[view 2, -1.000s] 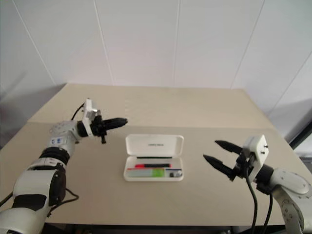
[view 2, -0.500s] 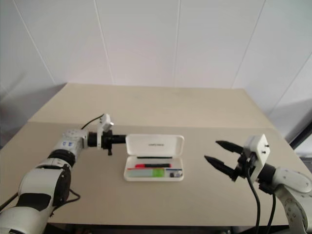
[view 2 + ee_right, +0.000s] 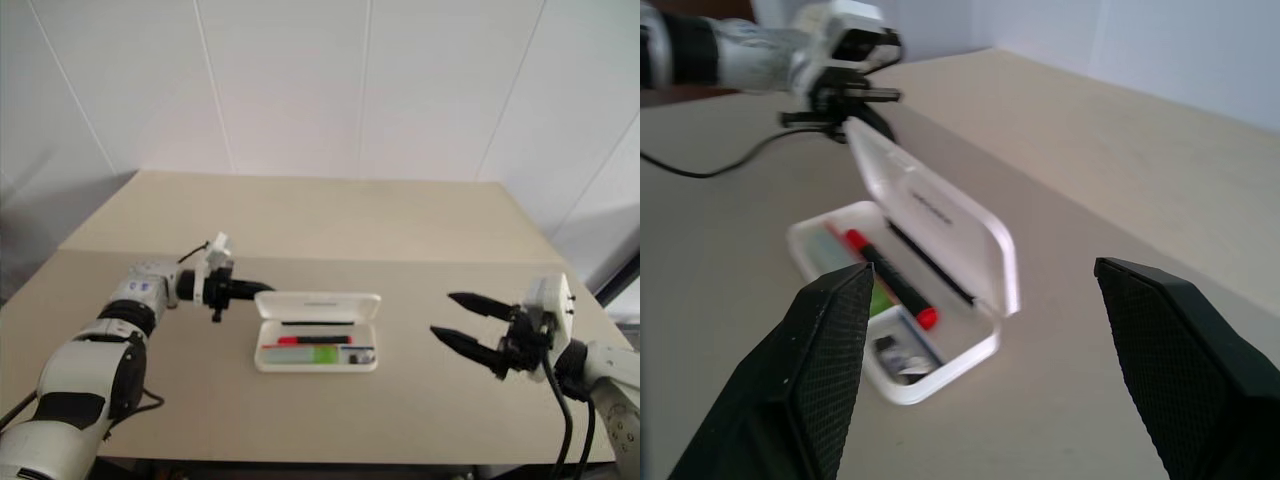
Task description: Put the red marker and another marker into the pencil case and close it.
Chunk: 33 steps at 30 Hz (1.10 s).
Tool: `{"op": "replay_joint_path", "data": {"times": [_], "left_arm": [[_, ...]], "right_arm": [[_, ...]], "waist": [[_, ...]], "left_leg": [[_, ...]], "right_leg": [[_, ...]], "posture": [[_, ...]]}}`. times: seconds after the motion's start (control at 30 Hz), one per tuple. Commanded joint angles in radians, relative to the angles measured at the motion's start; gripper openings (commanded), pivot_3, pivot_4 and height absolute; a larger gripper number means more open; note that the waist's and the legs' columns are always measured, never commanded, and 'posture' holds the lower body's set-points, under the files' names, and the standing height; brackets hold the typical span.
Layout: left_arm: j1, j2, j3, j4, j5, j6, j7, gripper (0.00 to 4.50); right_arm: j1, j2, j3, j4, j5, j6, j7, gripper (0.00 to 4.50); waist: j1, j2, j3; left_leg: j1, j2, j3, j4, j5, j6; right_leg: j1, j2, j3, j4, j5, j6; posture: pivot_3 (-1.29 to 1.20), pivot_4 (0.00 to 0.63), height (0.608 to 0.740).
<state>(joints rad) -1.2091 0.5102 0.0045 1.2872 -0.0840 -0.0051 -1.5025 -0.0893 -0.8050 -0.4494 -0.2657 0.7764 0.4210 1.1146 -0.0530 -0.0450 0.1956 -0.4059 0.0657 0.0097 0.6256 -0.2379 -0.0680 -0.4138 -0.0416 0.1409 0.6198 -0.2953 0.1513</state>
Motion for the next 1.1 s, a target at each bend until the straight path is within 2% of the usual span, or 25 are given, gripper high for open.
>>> {"op": "replay_joint_path", "data": {"times": [0.03,0.37,0.57,0.83,0.87,0.93,1.1], "left_arm": [[0.004,0.007,-0.091,-0.088,-0.082,0.008,-0.112,0.02],[0.079,0.072,-0.423,-0.297,-0.274,0.063,-0.112,0.02],[0.088,0.117,-0.586,-0.334,-0.204,-0.014,-0.112,0.02],[0.079,0.11,-0.654,-0.303,-0.137,-0.133,-0.112,0.02],[0.076,0.106,-0.66,-0.294,-0.118,-0.157,-0.112,0.02],[0.068,0.099,-0.673,-0.268,-0.071,-0.197,-0.112,0.02],[0.043,0.053,-0.659,-0.19,0.009,-0.244,-0.112,0.02]], "right_arm": [[-0.051,-0.042,-0.006,0.03,0.026,-0.022,0.087,4.5],[-0.19,-0.071,0.086,0.153,-0.048,-0.072,0.198,4.5],[-0.18,-0.066,0.106,0.146,-0.059,-0.077,0.226,4.5],[-0.174,-0.066,0.12,0.151,-0.076,-0.092,0.24,4.5],[-0.175,-0.065,0.122,0.153,-0.079,-0.092,0.24,4.5],[-0.181,-0.062,0.126,0.158,-0.085,-0.095,0.241,4.5],[-0.202,-0.057,0.142,0.177,-0.098,-0.103,0.241,4.5]], "waist": [[-0.002,0.0,0.0],[-0.002,0.0,0.0],[-0.002,0.0,0.0],[-0.002,0.0,0.0],[-0.001,0.0,0.0],[0.0,0.001,0.0],[-0.001,0.001,0.0]], "left_leg": [[0.0,0.0,0.0,0.0,0.0,0.0],[0.0,0.0,0.0,0.002,0.0,0.0],[0.0,0.0,0.0,0.002,0.0,0.0],[0.001,0.0,0.0,0.004,0.0,0.0],[0.001,0.0,0.0,0.004,0.0,0.0],[0.001,0.0,0.0,0.004,0.0,0.0],[0.003,0.0,0.0,0.007,0.001,0.001]], "right_leg": [[0.0,0.0,0.0,0.0,0.0,0.0],[0.0,0.0,0.0,0.001,0.0,0.001],[0.0,0.0,0.0,0.001,0.0,0.0],[0.001,0.0,0.001,0.001,-0.001,-0.001],[0.001,0.0,0.001,0.001,-0.001,-0.002],[0.002,0.0,0.001,0.001,-0.007,-0.014],[0.005,0.0,0.002,0.001,-0.008,-0.014]], "posture": [[0.0,0.15,0.74],[0.0,0.15,0.74],[0.0,0.15,0.74],[0.0,0.15,0.74],[0.0,0.15,0.74],[0.0,0.15,0.74],[0.0,0.15,0.74]]}}
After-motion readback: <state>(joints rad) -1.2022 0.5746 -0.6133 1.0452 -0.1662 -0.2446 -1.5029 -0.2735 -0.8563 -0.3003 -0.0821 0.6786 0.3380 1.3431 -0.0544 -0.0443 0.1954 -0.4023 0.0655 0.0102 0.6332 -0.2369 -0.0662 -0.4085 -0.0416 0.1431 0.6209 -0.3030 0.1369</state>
